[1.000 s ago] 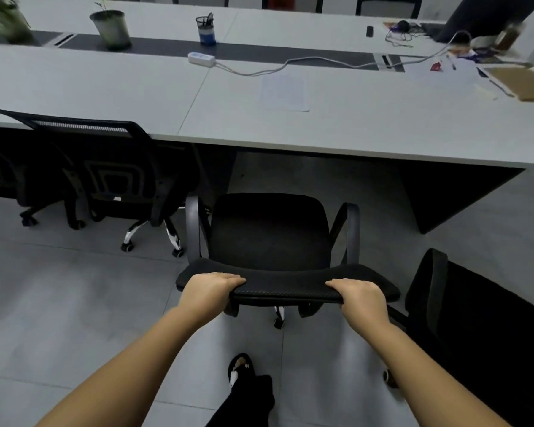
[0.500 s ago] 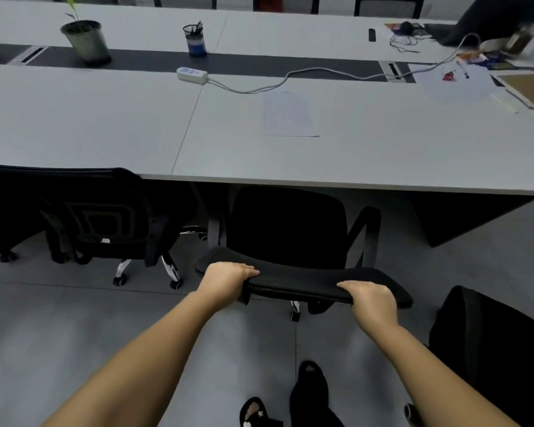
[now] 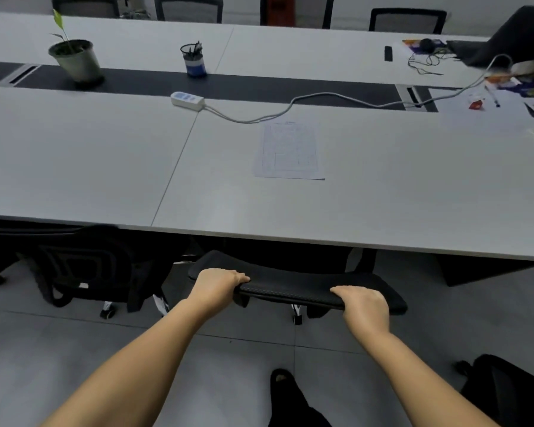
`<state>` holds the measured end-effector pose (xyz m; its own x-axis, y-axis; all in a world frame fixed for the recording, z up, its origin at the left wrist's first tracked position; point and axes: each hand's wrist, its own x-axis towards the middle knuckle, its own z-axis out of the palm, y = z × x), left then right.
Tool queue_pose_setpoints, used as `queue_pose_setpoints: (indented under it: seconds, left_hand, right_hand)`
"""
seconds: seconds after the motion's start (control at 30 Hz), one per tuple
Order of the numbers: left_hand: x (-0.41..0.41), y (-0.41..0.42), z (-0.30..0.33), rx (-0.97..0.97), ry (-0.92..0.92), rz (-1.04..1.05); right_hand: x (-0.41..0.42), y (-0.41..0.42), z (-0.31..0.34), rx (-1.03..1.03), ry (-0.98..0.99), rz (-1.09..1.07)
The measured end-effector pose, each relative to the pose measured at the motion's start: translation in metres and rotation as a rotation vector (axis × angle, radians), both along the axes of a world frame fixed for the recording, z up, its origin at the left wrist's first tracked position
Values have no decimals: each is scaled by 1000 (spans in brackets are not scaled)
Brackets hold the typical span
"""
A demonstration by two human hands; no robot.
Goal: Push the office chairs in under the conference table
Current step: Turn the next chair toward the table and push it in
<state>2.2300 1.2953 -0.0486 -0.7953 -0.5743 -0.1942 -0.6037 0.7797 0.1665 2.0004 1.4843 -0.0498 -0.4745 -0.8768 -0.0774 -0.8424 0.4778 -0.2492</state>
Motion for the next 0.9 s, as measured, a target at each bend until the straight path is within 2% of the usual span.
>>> queue_pose_setpoints:
  seconds: [0.2, 0.3, 0.63, 0.77, 0.9]
  left_hand:
    - [-6, -29, 3, 2, 29, 18]
    - [1, -31, 6, -7, 111, -23]
    - [18, -30, -3, -59, 57, -2]
    - [22, -27, 2, -3, 90, 19]
    - [16, -27, 5, 6, -25, 13]
  right_hand:
    - [-12, -39, 6, 41, 18, 29]
    - [-7, -39, 0, 0, 4, 35]
    - [7, -34, -12, -32, 48, 56]
    - [9, -35, -12, -27, 56, 56]
    - [11, -34, 0, -29, -4, 62]
